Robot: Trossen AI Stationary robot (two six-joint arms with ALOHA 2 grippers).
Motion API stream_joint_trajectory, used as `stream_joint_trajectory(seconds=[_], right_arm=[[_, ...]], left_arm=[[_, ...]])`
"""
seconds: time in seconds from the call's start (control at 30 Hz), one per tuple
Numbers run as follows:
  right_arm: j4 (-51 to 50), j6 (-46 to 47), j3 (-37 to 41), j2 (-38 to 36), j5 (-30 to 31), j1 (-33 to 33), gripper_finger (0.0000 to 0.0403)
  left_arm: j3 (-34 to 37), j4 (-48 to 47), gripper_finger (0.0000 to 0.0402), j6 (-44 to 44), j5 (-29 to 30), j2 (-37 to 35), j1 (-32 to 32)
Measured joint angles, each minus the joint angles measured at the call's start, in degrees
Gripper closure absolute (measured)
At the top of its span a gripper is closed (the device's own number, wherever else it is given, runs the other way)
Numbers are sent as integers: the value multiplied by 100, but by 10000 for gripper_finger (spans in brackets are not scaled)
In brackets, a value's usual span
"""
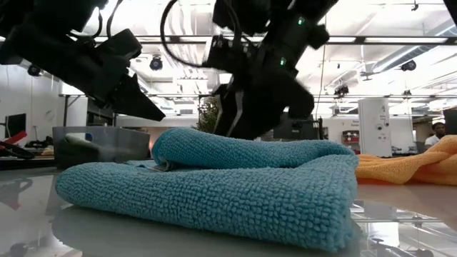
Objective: Fold microfiber towels
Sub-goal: Fold the left blue microfiber cloth
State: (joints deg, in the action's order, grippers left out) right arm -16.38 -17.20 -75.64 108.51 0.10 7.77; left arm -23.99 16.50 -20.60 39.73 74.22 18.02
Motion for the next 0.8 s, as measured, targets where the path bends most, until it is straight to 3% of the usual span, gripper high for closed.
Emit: stream_joint_trajectory(seconds=[0.53,0.8], right_arm=[[202,-183,-8,502,-57,-226,225],[229,-466,-9,520,-140,-301,327]], left_arm=[[36,-2,293,9,284,0,-4],[74,-2,293,9,294,0,-32]])
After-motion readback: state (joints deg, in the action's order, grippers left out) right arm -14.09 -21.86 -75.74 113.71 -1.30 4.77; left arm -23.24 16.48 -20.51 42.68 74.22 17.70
